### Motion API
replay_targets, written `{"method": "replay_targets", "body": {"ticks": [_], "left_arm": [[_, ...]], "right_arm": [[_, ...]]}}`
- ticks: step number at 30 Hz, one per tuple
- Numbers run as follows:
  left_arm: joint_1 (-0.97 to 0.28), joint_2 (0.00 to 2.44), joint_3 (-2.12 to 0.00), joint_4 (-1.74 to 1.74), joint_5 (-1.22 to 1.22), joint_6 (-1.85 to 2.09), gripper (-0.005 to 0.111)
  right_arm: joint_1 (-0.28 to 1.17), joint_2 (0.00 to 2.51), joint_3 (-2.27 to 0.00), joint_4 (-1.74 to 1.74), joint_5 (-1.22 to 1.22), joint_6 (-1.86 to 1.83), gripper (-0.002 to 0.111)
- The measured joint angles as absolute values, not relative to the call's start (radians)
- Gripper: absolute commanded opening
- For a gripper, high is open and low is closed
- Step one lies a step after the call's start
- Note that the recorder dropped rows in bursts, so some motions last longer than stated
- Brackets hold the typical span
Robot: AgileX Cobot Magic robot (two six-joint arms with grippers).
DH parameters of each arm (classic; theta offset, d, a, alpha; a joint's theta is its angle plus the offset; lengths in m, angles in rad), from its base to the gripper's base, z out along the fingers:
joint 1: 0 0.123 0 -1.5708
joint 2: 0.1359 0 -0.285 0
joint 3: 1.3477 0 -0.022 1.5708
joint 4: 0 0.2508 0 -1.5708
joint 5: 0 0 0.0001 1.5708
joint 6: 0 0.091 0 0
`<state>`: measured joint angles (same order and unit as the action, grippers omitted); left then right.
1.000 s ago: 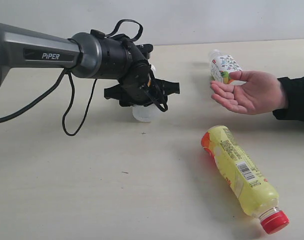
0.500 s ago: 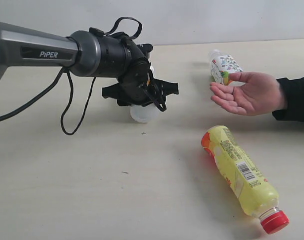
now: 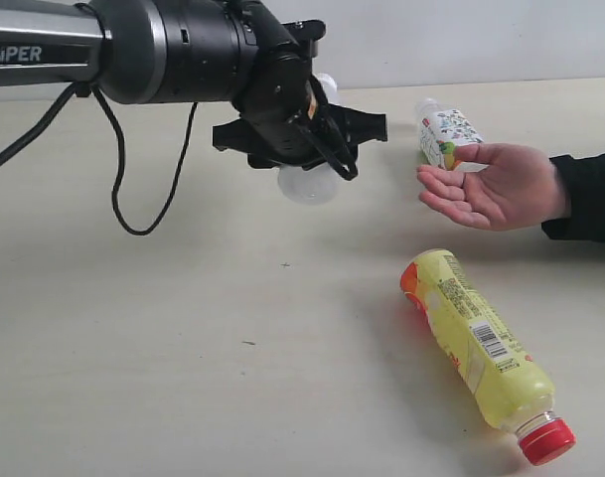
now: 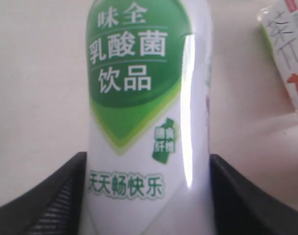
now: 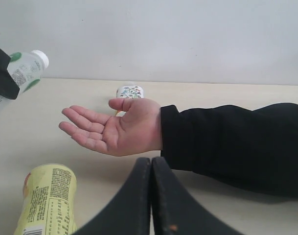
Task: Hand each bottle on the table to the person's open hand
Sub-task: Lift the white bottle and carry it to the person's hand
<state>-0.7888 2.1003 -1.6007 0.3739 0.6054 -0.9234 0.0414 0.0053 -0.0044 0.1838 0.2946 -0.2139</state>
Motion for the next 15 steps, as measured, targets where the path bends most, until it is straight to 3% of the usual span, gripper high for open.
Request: {"method": "replay_targets", "body": {"ticks": [15], "left_arm": [[-0.924, 2.008, -1.599, 0.327, 0.486, -1.031, 0.003]], "right_arm": [[0.041, 0.005, -0.004, 0.184, 0.295, -0.214, 0.0]]}}
